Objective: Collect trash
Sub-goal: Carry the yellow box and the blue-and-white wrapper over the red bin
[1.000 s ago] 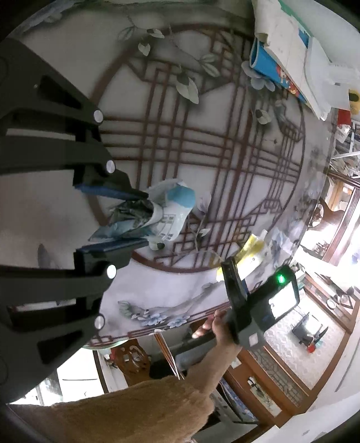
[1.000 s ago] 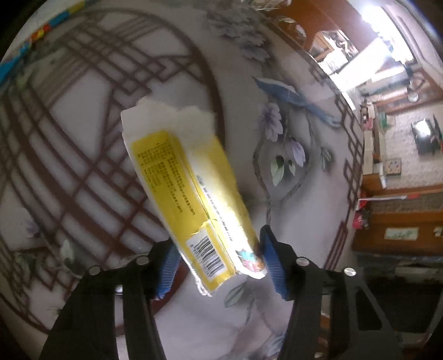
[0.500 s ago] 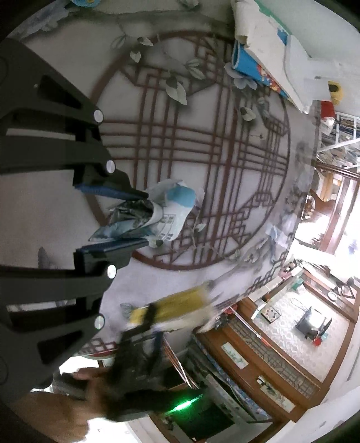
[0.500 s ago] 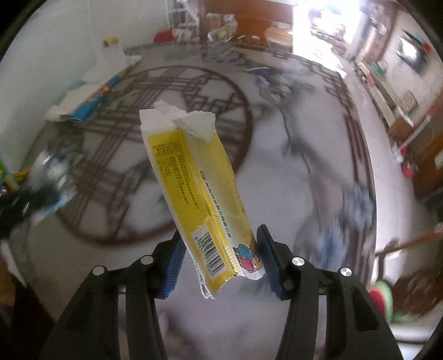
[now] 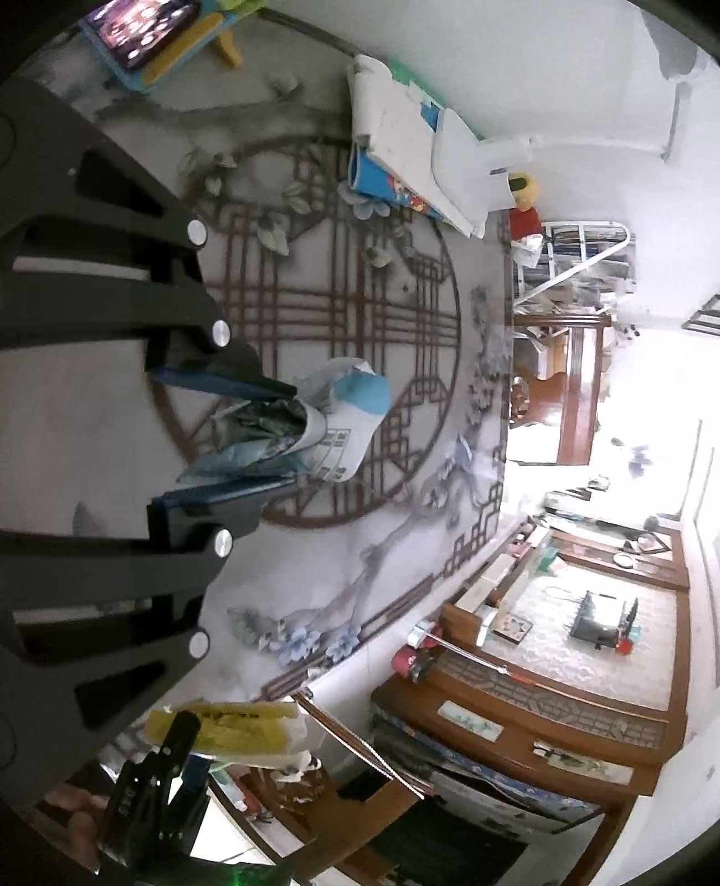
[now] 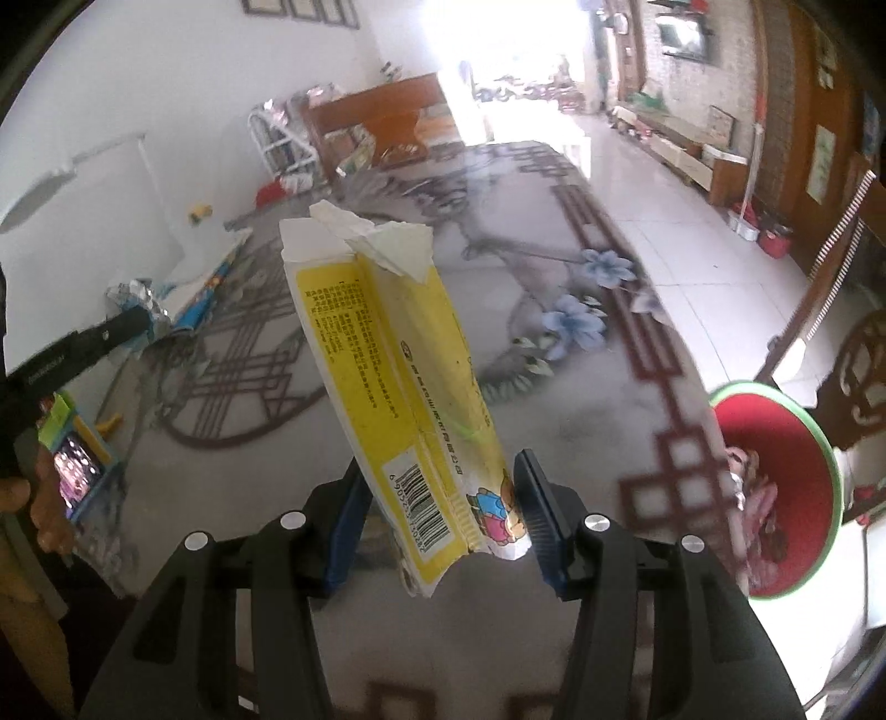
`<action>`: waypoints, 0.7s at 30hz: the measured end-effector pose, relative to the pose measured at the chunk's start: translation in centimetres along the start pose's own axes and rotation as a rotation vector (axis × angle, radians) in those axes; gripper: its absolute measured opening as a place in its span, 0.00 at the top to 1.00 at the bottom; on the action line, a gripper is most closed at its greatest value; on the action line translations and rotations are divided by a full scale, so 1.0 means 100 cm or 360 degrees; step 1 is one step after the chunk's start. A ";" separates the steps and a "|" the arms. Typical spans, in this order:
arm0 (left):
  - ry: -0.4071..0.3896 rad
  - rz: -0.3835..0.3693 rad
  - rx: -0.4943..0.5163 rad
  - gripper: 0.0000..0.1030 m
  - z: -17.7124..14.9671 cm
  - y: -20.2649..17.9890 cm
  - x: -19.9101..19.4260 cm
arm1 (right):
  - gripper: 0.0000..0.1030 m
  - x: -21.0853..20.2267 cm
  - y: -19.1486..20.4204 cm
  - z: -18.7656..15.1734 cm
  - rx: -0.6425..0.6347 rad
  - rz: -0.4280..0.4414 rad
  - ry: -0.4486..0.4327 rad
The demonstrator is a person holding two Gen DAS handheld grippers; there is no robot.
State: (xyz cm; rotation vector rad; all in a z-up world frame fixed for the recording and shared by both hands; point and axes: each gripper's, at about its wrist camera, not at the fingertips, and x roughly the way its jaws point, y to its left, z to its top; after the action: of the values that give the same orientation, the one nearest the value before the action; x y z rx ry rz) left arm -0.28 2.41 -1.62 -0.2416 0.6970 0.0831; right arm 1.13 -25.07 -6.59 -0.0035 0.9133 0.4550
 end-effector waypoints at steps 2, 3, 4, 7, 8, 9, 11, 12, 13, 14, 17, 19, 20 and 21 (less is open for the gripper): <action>0.0000 -0.0025 0.0001 0.75 -0.008 -0.015 -0.002 | 0.51 -0.009 -0.011 -0.003 0.0039 0.0006 -0.0024; 0.0001 -0.0035 0.0012 0.75 -0.012 -0.023 -0.003 | 0.51 -0.015 -0.016 -0.004 0.0067 0.0012 -0.0036; 0.0002 -0.0050 0.0030 0.75 -0.017 -0.035 -0.004 | 0.51 -0.020 -0.023 -0.006 0.0090 0.0016 -0.0049; 0.0015 -0.0116 0.0088 0.75 -0.026 -0.069 -0.004 | 0.51 -0.038 -0.040 -0.009 0.0135 0.0007 -0.0094; 0.0024 -0.0137 0.0113 0.75 -0.028 -0.078 -0.004 | 0.51 -0.045 -0.047 -0.011 0.0149 0.0001 -0.0114; 0.0033 -0.0159 0.0143 0.75 -0.031 -0.089 -0.003 | 0.51 -0.051 -0.053 -0.013 0.0160 -0.0003 -0.0127; 0.0045 -0.0206 0.0198 0.75 -0.034 -0.112 -0.001 | 0.51 -0.062 -0.067 -0.015 0.0194 -0.0017 -0.0150; 0.0052 -0.0236 0.0224 0.75 -0.036 -0.124 0.000 | 0.51 -0.069 -0.076 -0.017 0.0220 -0.0028 -0.0168; 0.0056 -0.0256 0.0242 0.75 -0.038 -0.133 0.000 | 0.51 -0.075 -0.085 -0.020 0.0248 -0.0040 -0.0184; 0.0061 -0.0287 0.0279 0.75 -0.039 -0.148 0.001 | 0.51 -0.082 -0.094 -0.023 0.0278 -0.0055 -0.0199; 0.0061 -0.0343 0.0344 0.75 -0.041 -0.177 0.003 | 0.51 -0.096 -0.121 -0.033 0.0375 -0.0083 -0.0228; 0.0067 -0.0379 0.0362 0.74 -0.042 -0.191 0.005 | 0.51 -0.102 -0.136 -0.039 0.0438 -0.0094 -0.0230; 0.0076 -0.0407 0.0367 0.74 -0.041 -0.200 0.008 | 0.50 -0.106 -0.144 -0.044 0.0474 -0.0102 -0.0236; 0.0085 -0.0433 0.0371 0.74 -0.041 -0.207 0.010 | 0.50 -0.107 -0.151 -0.045 0.0496 -0.0109 -0.0239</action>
State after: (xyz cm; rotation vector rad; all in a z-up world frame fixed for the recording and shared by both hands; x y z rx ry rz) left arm 1.14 -18.68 -1.31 -0.1132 0.7146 -0.2642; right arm -2.20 -43.64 -4.04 0.2795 0.8255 0.2424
